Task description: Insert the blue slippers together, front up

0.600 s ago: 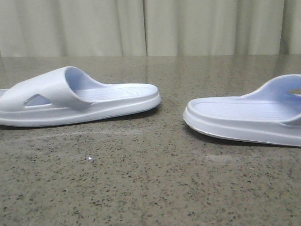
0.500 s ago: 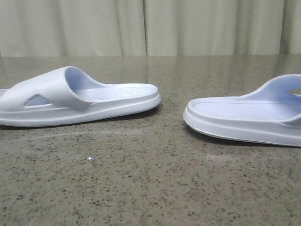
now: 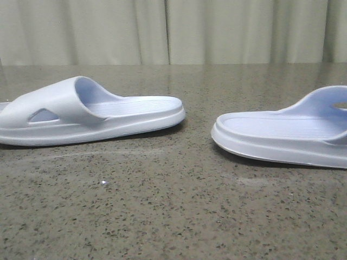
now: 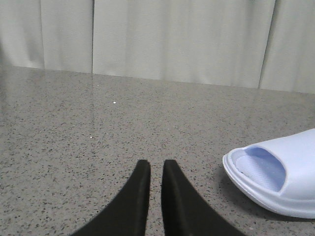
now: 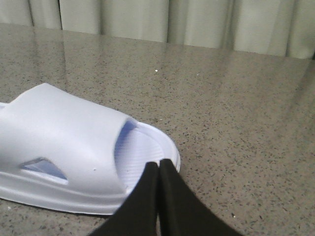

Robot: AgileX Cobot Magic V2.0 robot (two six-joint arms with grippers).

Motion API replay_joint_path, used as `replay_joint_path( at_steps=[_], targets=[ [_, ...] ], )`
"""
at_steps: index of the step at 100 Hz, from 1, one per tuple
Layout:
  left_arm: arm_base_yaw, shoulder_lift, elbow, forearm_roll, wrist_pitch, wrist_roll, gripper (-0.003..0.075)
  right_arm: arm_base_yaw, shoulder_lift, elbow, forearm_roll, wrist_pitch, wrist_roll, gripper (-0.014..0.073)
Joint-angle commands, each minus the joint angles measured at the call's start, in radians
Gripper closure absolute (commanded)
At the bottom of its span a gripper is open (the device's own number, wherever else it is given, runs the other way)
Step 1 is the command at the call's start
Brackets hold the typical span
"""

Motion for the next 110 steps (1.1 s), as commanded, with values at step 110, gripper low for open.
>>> replay_joint_path(
  at_steps=[110],
  targets=[
    [-0.006, 0.008, 0.002, -0.622, -0.161, -0.005, 0.0705, -0.003, 0.009, 0.018, 0.508, -0.354, 0.001, 0.0678]
  ],
)
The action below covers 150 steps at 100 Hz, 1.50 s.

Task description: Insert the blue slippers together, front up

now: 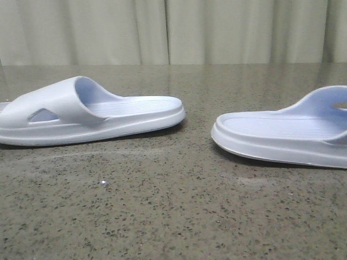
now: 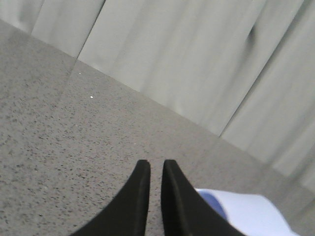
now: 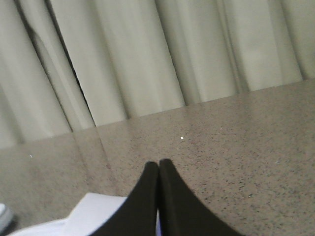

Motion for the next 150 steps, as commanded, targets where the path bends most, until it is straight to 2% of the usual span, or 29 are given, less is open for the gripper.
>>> replay_joint_path(
  at_steps=[1, 14, 23, 33, 43, 52, 59, 65, 77, 94, 110, 123, 133, 150],
  targets=[
    [-0.006, 0.008, 0.0, -0.144, -0.096, -0.005, 0.0705, -0.003, 0.009, 0.018, 0.143, -0.105, 0.001, 0.0678],
    [-0.008, 0.008, -0.027, -0.151, -0.069, -0.005, 0.0705, -0.003, 0.009, 0.003, 0.304, -0.094, 0.001, 0.0677],
    [-0.008, 0.008, -0.089, -0.097, -0.002, -0.005, 0.0705, -0.003, 0.009, -0.042, 0.321, -0.065, -0.001, 0.0671],
    [-0.008, 0.02, -0.195, 0.097, 0.096, -0.005, 0.0705, -0.003, 0.016, -0.122, 0.316, -0.004, -0.084, 0.0671],
    [-0.008, 0.095, -0.353, 0.332, 0.285, -0.005, 0.0705, -0.003, 0.08, -0.227, 0.316, 0.107, -0.19, 0.0671],
    [-0.008, 0.188, -0.47, 0.52, 0.444, -0.005, 0.0705, -0.003, 0.184, -0.321, 0.284, 0.203, -0.195, 0.0671],
    [-0.008, 0.256, -0.542, 0.571, 0.52, -0.005, 0.0705, -0.003, 0.267, -0.389, 0.242, 0.269, -0.195, 0.0672],
    [-0.008, 0.297, -0.586, 0.548, 0.551, -0.005, 0.0705, -0.003, 0.317, -0.435, 0.228, 0.315, -0.195, 0.0672],
    [-0.008, 0.333, -0.611, 0.443, 0.527, -0.005, 0.0705, -0.003, 0.377, -0.47, 0.232, 0.333, -0.195, 0.0672],
    [-0.008, 0.351, -0.611, 0.427, 0.519, -0.005, 0.0705, -0.003, 0.386, -0.474, 0.232, 0.469, -0.193, 0.0672],
    [-0.008, 0.36, -0.611, 0.406, 0.572, 0.012, 0.0705, -0.003, 0.401, -0.517, 0.047, 0.638, -0.18, 0.0672],
    [-0.008, 0.397, -0.611, 0.393, 0.605, 0.04, 0.0704, -0.003, 0.453, -0.57, -0.189, 0.739, -0.01, 0.0672],
    [-0.008, 0.433, -0.611, 0.326, 0.605, 0.064, 0.0704, -0.003, 0.481, -0.608, -0.226, 0.773, 0.013, 0.0672],
    [-0.008, 0.499, -0.611, 0.089, 0.598, 0.282, 0.0693, -0.003, 0.507, -0.653, -0.234, 0.818, 0.013, 0.0669]
  ],
)
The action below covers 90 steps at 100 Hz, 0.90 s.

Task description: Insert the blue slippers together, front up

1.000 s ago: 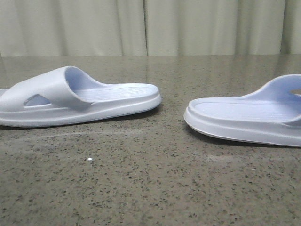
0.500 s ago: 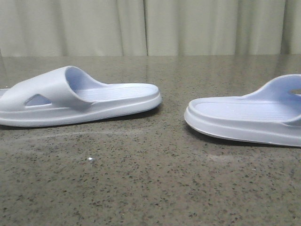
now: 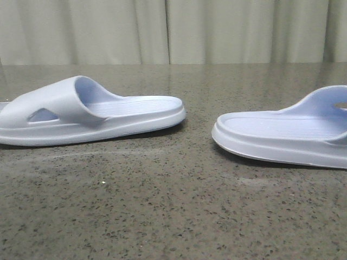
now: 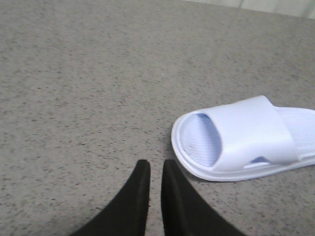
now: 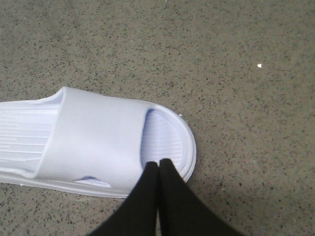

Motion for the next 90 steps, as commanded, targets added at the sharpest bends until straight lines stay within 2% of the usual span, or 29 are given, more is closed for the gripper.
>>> replay_joint_path(
  at_steps=[1, 10, 29, 39, 60, 74, 90],
  targets=[
    [-0.007, 0.039, -0.035, -0.147, -0.068, 0.107, 0.0691, -0.003, 0.022, -0.051, -0.019, -0.033, 0.007, 0.0669],
    [-0.007, 0.068, -0.035, -0.236, -0.077, 0.169, 0.0642, -0.003, 0.037, -0.064, -0.019, -0.014, 0.007, 0.0637],
    [-0.007, 0.117, -0.035, -0.269, -0.074, 0.179, 0.0493, -0.003, 0.07, -0.102, -0.019, 0.015, 0.007, 0.046],
    [-0.007, 0.136, -0.035, -0.299, -0.067, 0.205, 0.0454, -0.003, 0.089, -0.127, -0.019, 0.044, 0.007, 0.0386],
    [-0.007, 0.192, -0.035, -0.408, -0.061, 0.298, 0.0438, -0.003, 0.176, -0.19, -0.033, 0.117, 0.007, 0.0307],
    [-0.007, 0.232, -0.035, -0.423, -0.061, 0.303, 0.0438, -0.03, 0.256, -0.214, -0.074, 0.141, 0.025, 0.0305],
    [-0.007, 0.256, -0.035, -0.423, -0.061, 0.31, 0.0438, -0.095, 0.324, -0.214, -0.068, 0.089, 0.025, 0.0307]
  ],
)
